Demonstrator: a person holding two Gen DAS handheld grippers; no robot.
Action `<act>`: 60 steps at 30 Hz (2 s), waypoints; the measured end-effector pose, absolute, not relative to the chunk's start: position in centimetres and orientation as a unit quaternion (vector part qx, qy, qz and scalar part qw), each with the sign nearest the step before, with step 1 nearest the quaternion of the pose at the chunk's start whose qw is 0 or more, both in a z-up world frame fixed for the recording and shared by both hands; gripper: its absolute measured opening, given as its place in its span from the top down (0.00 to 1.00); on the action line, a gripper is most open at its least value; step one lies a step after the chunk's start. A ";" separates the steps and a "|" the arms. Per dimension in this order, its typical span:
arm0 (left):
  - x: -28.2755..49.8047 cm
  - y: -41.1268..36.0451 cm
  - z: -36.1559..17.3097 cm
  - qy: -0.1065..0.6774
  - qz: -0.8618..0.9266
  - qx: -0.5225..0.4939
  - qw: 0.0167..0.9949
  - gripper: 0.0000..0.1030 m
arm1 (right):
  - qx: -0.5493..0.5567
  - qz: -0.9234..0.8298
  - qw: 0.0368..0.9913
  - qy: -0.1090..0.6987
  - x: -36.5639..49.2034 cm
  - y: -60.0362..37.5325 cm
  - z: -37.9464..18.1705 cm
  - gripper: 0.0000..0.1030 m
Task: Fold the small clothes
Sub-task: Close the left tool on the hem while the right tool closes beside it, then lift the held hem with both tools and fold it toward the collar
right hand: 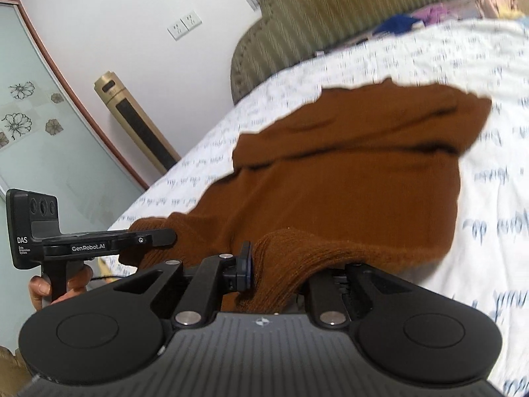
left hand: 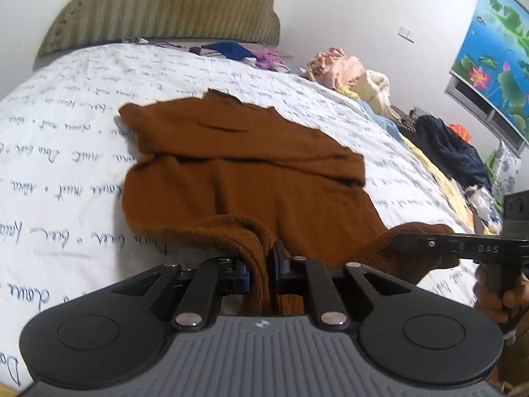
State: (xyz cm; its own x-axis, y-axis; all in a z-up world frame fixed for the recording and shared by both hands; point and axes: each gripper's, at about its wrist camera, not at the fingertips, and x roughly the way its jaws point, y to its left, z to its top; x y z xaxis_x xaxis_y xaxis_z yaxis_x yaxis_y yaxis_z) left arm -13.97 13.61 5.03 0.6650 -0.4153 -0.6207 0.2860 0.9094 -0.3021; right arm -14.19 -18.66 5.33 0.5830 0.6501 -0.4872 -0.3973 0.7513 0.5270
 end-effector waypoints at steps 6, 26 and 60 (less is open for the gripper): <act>-12.6 13.3 6.7 0.341 -0.181 -0.085 0.919 0.88 | 0.176 0.286 0.886 0.319 -12.5 -19.0 6.8 0.82; -4.6 11.6 7.9 0.373 -0.104 -0.048 0.921 0.88 | 0.208 0.221 0.910 0.282 -7.0 -20.3 6.7 0.82; 5.8 8.6 8.9 0.363 -0.057 0.007 0.930 0.88 | 0.220 0.160 0.927 0.258 1.7 -21.7 6.4 0.82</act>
State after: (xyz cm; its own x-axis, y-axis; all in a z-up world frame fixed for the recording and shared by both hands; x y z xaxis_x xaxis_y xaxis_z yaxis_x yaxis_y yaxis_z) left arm 5.79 8.64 8.89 0.7294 -0.1009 -0.6766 0.1118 0.9933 -0.0277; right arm 1.66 -21.75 6.43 0.8156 0.4102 -0.4080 -0.1829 0.8518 0.4909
